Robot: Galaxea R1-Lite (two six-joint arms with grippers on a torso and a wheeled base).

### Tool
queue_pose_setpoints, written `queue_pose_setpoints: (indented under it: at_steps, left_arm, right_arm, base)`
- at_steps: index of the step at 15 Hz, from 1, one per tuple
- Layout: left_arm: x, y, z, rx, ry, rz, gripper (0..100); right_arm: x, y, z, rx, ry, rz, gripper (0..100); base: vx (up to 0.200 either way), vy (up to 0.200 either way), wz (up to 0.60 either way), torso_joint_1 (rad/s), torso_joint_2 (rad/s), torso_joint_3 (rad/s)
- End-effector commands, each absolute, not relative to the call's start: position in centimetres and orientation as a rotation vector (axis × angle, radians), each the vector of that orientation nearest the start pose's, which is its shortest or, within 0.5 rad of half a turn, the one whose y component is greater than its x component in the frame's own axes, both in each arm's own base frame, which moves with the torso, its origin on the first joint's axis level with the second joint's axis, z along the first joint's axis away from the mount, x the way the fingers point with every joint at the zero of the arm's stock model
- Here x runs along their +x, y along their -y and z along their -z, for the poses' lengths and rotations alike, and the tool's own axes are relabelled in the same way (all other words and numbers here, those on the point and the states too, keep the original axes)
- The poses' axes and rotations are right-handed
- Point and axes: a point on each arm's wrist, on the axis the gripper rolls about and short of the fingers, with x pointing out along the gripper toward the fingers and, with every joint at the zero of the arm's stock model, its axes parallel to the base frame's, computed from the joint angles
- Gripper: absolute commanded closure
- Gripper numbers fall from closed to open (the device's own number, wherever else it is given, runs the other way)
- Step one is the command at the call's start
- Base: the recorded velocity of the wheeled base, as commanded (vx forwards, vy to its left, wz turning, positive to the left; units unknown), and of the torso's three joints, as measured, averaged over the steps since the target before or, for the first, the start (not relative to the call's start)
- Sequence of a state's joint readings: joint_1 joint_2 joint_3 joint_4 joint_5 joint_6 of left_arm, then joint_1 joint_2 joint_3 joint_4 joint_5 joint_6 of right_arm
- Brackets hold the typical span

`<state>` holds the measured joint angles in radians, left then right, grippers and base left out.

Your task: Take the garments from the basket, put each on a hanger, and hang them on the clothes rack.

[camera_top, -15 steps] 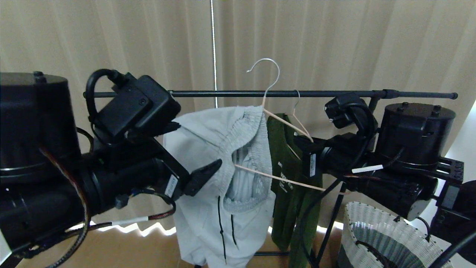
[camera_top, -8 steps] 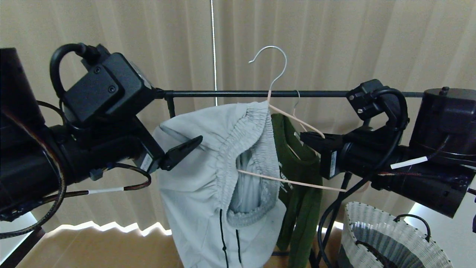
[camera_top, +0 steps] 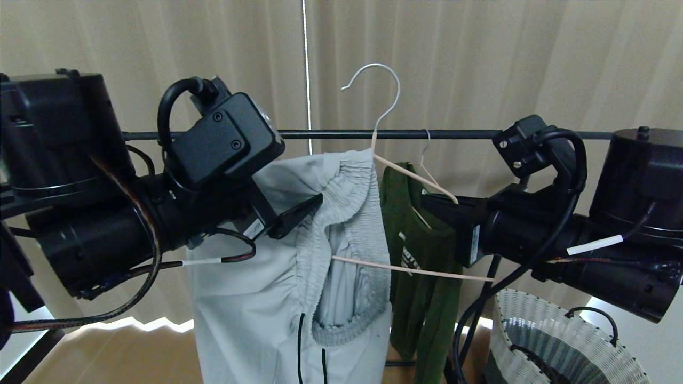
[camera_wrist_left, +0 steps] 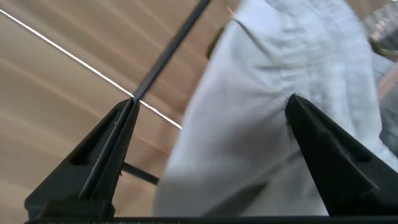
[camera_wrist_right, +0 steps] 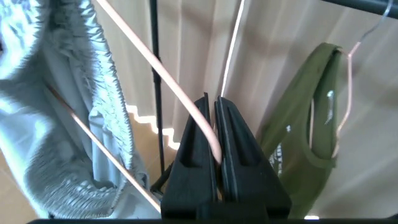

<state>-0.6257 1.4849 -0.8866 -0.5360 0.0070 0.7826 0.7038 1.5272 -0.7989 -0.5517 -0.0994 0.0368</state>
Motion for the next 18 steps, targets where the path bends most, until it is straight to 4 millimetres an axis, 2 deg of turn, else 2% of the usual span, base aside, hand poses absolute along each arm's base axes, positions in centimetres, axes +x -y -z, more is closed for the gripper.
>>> queue_pose_setpoints:
  at_steps: [1,5,6,18]
  left_arm:
    - [22.5,15.7,-24.8,0.788,0.15,0.607,0]
    - [22.6,15.8,-24.7,0.79,0.148,0.609,0]
    - [22.6,15.8,-24.7,0.79,0.148,0.609,100]
    - [22.6,15.4,-24.1,0.791,0.132,0.601,100]
  right_arm:
    - [20.4,-17.2,-22.2,-0.034,-0.175,-0.613,100]
    - [20.0,-17.2,-21.9,-0.028,-0.157,-0.654,100]
    - [19.7,-17.4,-21.8,-0.028,-0.154,-0.668,100]
    - [19.5,-17.6,-21.9,-0.027,-0.145,-0.682,100]
  base:
    - [0.0,0.0,0.0,0.0,0.0,0.0]
    - [0.0,0.0,0.0,0.0,0.0,0.0]
    - [0.0,0.0,0.0,0.0,0.0,0.0]
    - [0.0,0.0,0.0,0.0,0.0,0.0]
